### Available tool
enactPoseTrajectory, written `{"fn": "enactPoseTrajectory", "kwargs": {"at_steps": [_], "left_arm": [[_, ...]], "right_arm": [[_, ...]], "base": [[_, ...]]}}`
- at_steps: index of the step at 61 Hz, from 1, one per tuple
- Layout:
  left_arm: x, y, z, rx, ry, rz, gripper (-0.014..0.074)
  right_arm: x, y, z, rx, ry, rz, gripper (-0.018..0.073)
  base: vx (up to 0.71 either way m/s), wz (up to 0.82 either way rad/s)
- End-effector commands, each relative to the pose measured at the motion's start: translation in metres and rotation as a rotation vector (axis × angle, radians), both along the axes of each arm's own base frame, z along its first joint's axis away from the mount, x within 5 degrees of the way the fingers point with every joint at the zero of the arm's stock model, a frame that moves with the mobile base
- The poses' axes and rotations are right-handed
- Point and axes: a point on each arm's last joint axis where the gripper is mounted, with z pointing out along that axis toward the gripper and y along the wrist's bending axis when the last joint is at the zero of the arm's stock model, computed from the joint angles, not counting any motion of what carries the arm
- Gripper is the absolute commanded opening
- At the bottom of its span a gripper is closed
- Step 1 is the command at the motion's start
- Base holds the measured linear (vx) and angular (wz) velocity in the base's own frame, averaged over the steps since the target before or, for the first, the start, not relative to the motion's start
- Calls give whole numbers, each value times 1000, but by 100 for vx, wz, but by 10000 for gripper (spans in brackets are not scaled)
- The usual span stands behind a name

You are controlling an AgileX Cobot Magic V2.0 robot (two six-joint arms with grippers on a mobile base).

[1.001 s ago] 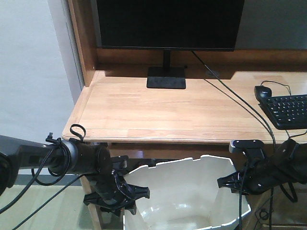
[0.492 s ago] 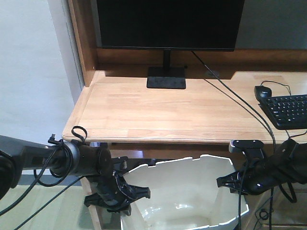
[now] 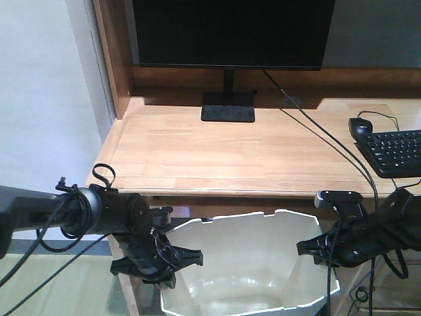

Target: Move trash bin to bedside with robot

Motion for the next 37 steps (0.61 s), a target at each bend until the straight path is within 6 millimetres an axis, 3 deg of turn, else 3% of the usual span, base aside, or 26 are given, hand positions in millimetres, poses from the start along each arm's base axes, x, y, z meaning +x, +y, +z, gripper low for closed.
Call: {"fn": "enactPoseTrajectory", "kwargs": {"at_steps": [1, 21, 37], "left_arm": [[8, -3, 47, -41, -151, -22, -8], [3, 7, 82, 11, -214, -36, -7], [-3, 11, 115, -22, -278, -34, -7]], "right_arm": [[5, 6, 34, 90, -62, -43, -5], [-5, 13, 65, 189, -72, -42, -5], [-18, 50, 91, 226, -124, 20, -5]], "base": [[0, 0], [0, 0], [0, 0]]}}
